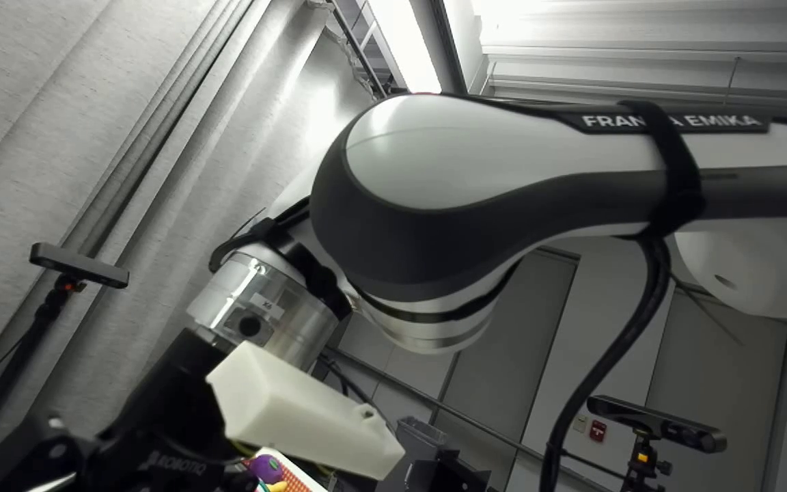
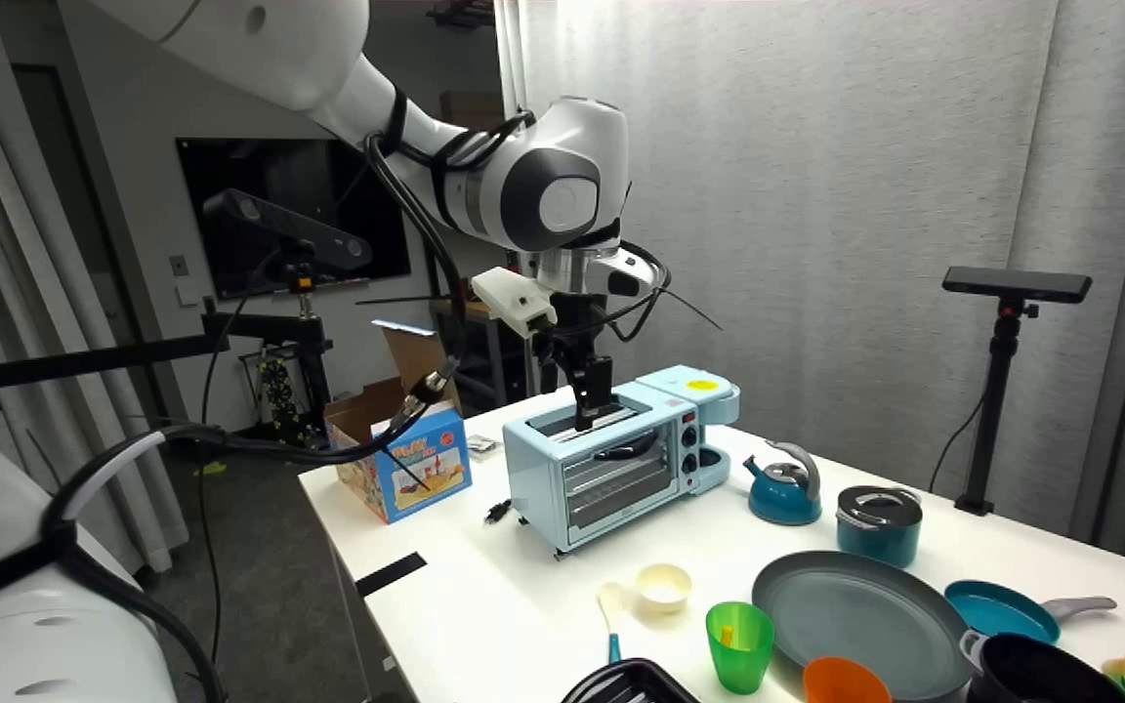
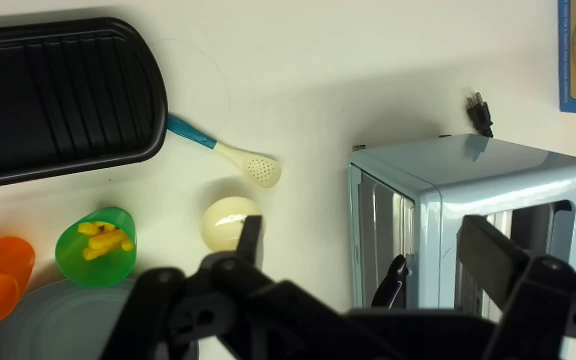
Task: Flip the white object upside down
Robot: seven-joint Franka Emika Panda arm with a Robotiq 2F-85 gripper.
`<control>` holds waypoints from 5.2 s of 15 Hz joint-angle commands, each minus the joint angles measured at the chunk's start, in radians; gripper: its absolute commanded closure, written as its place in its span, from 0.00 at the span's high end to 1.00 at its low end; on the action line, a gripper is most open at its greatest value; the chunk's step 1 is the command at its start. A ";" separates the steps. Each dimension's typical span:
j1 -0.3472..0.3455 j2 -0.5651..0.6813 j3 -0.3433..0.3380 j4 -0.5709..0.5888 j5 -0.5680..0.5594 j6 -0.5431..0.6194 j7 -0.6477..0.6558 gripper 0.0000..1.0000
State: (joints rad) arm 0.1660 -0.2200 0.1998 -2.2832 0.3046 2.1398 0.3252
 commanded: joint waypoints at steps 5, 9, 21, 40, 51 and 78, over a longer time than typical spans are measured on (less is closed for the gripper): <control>0.001 0.000 -0.001 0.001 -0.001 -0.002 0.000 1.00; 0.001 0.000 -0.001 0.001 -0.001 -0.002 0.000 1.00; -0.008 0.023 -0.006 0.014 -0.018 0.004 0.001 1.00; -0.039 0.259 -0.050 0.044 -0.272 0.234 0.032 1.00; -0.014 0.463 -0.124 0.123 -0.380 0.402 0.118 1.00; 0.047 0.725 -0.213 0.251 -0.373 0.424 0.133 1.00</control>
State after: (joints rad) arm 0.1977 0.4875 0.0071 -2.0387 -0.0747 2.5642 0.4609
